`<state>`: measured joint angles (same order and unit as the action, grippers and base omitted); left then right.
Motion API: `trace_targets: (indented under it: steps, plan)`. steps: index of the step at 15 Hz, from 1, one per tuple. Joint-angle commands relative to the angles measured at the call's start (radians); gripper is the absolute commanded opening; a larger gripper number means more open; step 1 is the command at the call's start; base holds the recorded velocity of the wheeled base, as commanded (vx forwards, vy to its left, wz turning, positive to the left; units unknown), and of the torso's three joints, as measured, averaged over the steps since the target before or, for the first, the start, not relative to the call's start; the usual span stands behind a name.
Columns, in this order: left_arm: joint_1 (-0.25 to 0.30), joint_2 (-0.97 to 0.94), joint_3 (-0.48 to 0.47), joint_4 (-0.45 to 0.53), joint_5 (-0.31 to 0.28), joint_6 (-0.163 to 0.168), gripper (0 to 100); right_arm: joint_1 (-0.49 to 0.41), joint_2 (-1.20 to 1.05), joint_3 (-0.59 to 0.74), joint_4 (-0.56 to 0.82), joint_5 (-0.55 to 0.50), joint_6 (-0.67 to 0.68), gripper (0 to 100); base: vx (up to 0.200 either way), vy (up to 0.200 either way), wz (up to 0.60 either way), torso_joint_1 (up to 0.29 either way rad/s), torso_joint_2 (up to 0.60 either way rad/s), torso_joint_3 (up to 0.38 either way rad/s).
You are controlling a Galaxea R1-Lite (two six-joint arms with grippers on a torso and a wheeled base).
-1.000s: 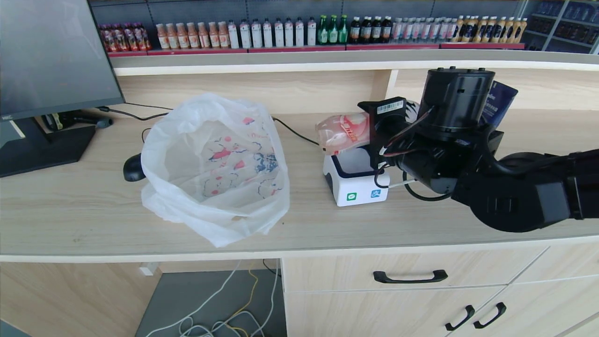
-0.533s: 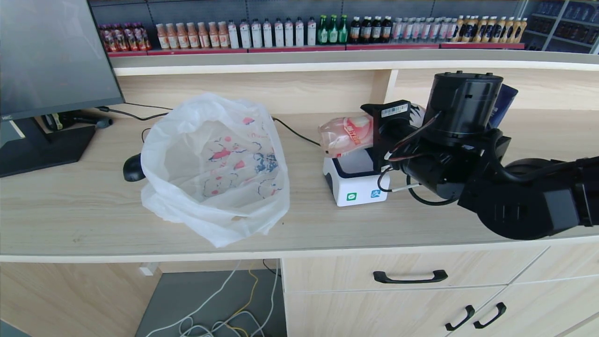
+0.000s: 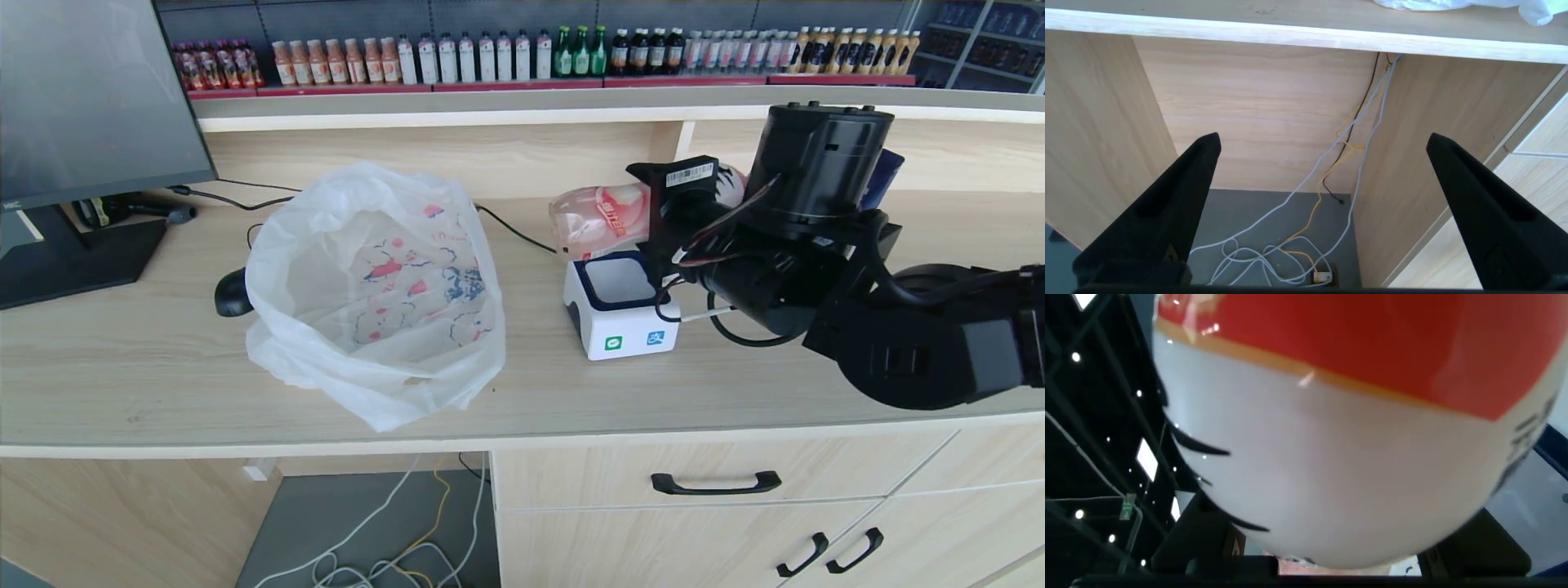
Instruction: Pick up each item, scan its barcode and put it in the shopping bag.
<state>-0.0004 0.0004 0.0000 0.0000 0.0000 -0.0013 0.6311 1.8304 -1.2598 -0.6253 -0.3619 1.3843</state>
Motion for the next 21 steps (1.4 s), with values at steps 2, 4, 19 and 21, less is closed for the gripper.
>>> trace_targets:
  steps: [2, 4, 19, 21]
  plan:
    - [0.000, 0.000, 0.000, 0.000, 0.000, 0.000, 100, 0.064, -0.046, -0.027, 0.001, 0.000, -0.036, 0, 0.000, 0.000, 0.00, 0.000, 0.00, 0.000]
    - [0.000, 0.000, 0.000, 0.000, 0.000, 0.000, 100, 0.144, -0.068, -0.039, -0.001, -0.005, -0.136, 0, 0.000, 0.000, 0.00, 0.000, 0.00, 0.000]
    - [-0.001, 0.000, 0.000, 0.000, 0.000, 0.000, 100, 0.253, -0.039, 0.365, -0.904, 0.024, -1.466, 0, 0.000, 0.000, 0.00, 0.000, 0.00, 0.000]
    - [-0.001, 0.000, 0.000, 0.000, 0.000, 0.000, 100, 0.253, -0.022, 0.376, -0.945, 0.024, -1.558, 0, 0.000, 0.000, 0.00, 0.000, 0.00, 0.000]
